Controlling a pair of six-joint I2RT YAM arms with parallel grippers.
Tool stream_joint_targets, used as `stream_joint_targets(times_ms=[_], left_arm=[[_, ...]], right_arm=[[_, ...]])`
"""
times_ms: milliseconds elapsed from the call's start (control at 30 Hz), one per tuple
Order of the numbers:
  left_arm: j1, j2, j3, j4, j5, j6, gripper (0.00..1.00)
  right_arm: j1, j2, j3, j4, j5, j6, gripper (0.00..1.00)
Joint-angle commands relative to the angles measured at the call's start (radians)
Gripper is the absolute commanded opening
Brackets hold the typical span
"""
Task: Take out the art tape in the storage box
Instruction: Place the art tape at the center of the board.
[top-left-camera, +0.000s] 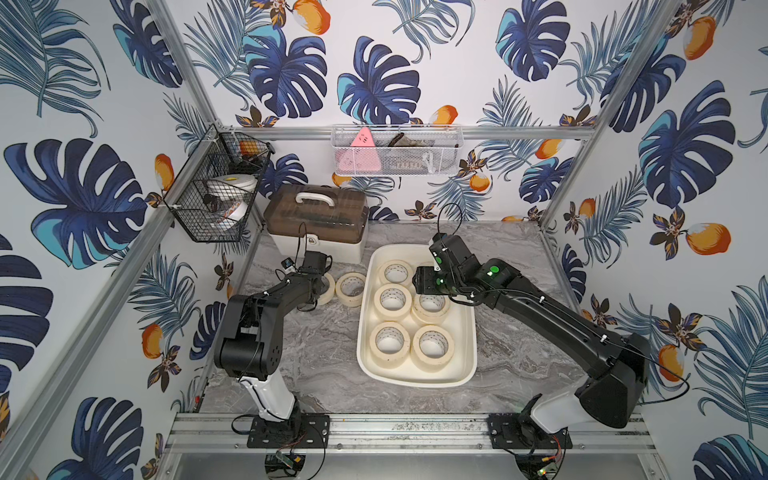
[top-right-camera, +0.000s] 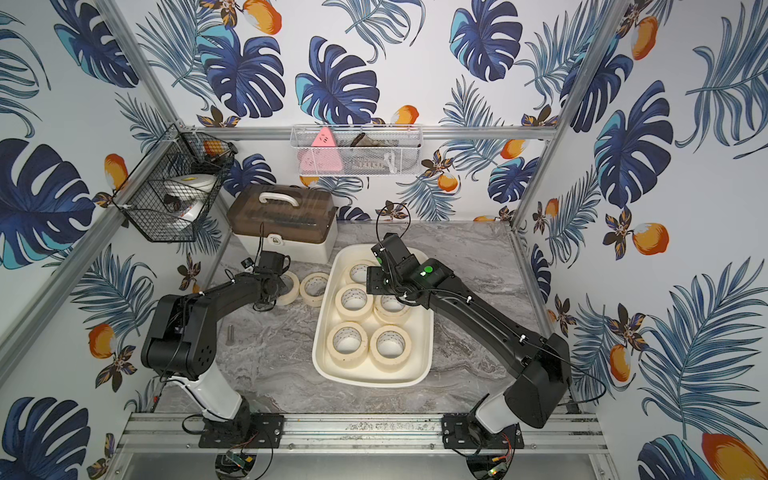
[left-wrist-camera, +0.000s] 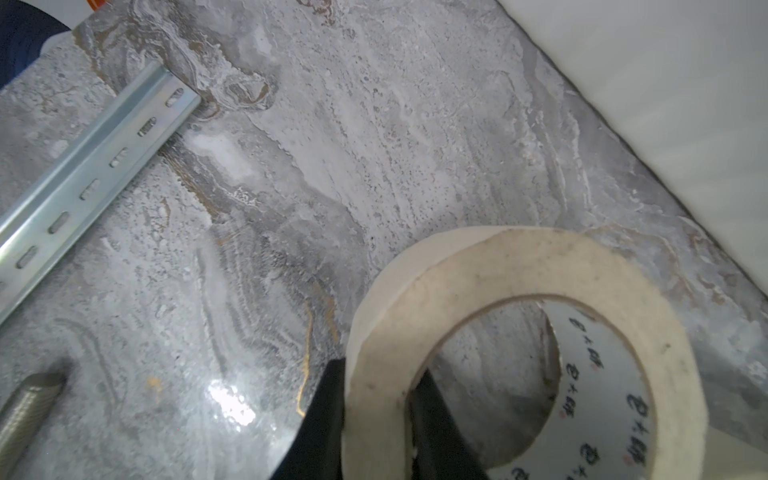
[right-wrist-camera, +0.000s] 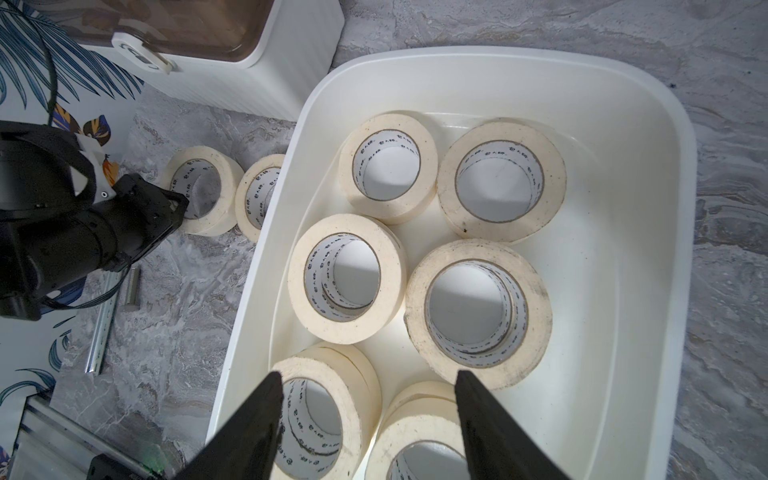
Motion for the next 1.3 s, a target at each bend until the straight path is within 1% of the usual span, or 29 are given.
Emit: stream_joint_targets(times_ms=[0,433,600,667,833,967,1033,1100,1267], left_arm=[[0.004,0.013,0.019,0.045,-0.007,-0.002,0.0],[0.007,0.071,0.044,0.068,0.025,-0.015,0.19],[0.007,0.06,0.042,0.067,0.024,-0.015,0.28],[0.007,0.057,0.055,0.052,0.023,-0.014,0.34],[0.007,0.023,0.058,0.026,0.015,-0.015,0.44],[0.007,-0.023,0.055,-0.005,0.02,-0.012,0.46],[0.007,-0.054,0.053,-0.026,0.037,-0.005,0.46],[0.007,-0.086,0.056,-0.054,0.078,0.015,0.47],[-0.007,-0.19,0.051,-0.107,0.235,0.099,0.52]], right_arm=[[-0.009,-0.01,-0.007,0.008,-0.002,-0.003,0.68],[-0.029,-0.027,-0.018,0.008,-0.012,-0.004,0.68],[-0.042,-0.028,-0.024,0.009,-0.026,-0.004,0.69],[-0.048,-0.026,-0.027,0.012,-0.034,-0.002,0.69],[-0.058,-0.024,-0.036,0.019,-0.054,0.001,0.69],[-0.063,-0.024,-0.052,0.032,-0.067,-0.003,0.69],[-0.064,-0.021,-0.058,0.041,-0.076,-0.009,0.69],[-0.064,-0.012,-0.073,0.07,-0.104,-0.025,0.69],[-0.064,0.047,-0.093,0.148,-0.143,-0.073,0.69]])
